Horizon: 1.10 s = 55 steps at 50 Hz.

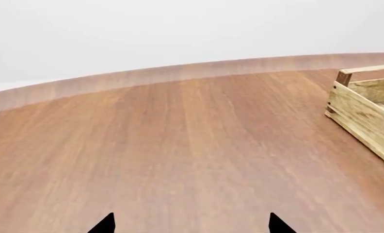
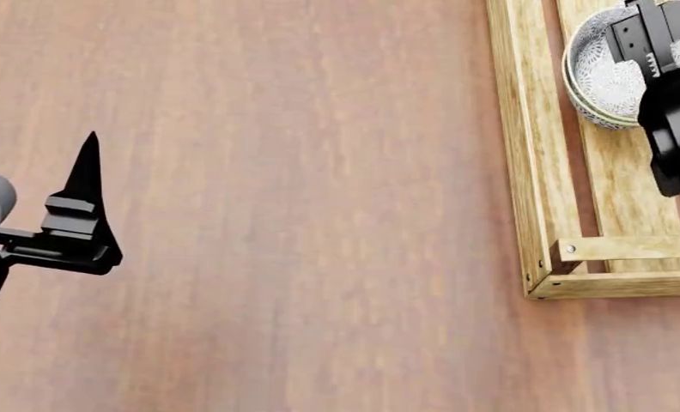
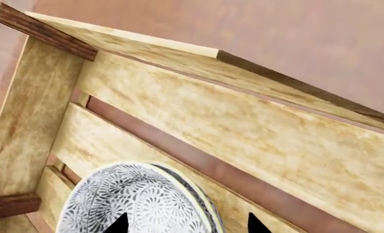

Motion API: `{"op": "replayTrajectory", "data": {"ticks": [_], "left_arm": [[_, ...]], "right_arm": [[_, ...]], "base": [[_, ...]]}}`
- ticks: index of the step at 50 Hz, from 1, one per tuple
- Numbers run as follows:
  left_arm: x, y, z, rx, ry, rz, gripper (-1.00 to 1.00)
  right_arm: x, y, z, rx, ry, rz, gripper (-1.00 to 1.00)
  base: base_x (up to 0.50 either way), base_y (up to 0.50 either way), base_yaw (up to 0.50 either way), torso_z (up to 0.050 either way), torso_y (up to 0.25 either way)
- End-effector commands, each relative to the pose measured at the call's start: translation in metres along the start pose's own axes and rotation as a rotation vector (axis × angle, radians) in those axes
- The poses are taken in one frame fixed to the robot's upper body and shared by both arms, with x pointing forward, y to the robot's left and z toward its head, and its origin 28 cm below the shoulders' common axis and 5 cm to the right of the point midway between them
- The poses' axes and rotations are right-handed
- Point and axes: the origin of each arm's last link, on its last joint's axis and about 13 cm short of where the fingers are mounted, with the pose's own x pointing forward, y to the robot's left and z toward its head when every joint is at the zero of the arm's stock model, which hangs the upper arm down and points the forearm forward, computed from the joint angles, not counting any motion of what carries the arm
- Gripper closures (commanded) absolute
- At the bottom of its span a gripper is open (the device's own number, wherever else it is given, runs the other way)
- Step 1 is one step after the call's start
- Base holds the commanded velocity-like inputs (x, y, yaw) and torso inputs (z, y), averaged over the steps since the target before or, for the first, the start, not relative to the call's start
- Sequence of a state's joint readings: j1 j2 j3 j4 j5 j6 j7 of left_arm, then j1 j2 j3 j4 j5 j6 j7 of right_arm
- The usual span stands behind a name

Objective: Stack the right bowl on the left bowl and place them in the tray.

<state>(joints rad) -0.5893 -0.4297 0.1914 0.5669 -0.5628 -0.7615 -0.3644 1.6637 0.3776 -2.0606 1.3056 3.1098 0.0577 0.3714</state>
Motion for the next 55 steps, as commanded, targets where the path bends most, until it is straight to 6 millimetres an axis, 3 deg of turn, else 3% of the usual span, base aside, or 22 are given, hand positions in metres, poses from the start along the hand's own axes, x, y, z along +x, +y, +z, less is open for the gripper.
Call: {"op": "replayTrajectory", "data": {"ticks": [1,14,26,33,44,47,49,55], "left_arm": [[-0.001,0.000,0.000,-0.005,-0.001,0.001,-1.00],[-0.001,0.001,0.000,-0.010,-0.004,0.004,-1.00],[0.000,0.000,0.001,-0.012,-0.006,0.005,-1.00],[0.001,0.000,0.002,-0.011,-0.008,0.003,-1.00],[0.002,-0.001,0.002,-0.011,-0.010,0.002,-1.00],[0.003,-0.001,0.001,-0.011,-0.009,0.003,-1.00],[0.003,-0.002,0.001,-0.007,-0.010,0.004,-1.00],[0.004,-0.003,0.000,0.002,-0.009,0.015,-1.00]], "right_arm": [[0.000,0.006,0.006,-0.015,-0.104,-0.011,-1.00],[-0.007,0.028,0.017,-0.110,-0.350,0.046,-1.00],[-0.024,0.058,0.019,-0.216,-0.366,0.198,-1.00],[-0.032,0.073,0.015,-0.294,-0.365,0.293,-1.00],[-0.043,0.096,-0.009,-0.482,-0.314,0.497,-1.00],[-0.050,0.095,-0.015,-0.528,-0.348,0.565,-1.00],[-0.057,0.080,-0.035,-0.582,-0.280,0.602,-1.00],[-0.087,0.054,-0.059,-0.689,-0.262,0.712,-1.00]], "base": [[0.00,0.00,0.00,0.000,0.000],[0.00,0.00,0.00,0.000,0.000],[0.00,0.00,0.00,0.000,0.000],[0.00,0.00,0.00,0.000,0.000],[0.00,0.00,0.00,0.000,0.000],[0.00,0.00,0.00,0.000,0.000],[0.00,0.00,0.00,0.000,0.000],[0.00,0.00,0.00,0.000,0.000]]}}
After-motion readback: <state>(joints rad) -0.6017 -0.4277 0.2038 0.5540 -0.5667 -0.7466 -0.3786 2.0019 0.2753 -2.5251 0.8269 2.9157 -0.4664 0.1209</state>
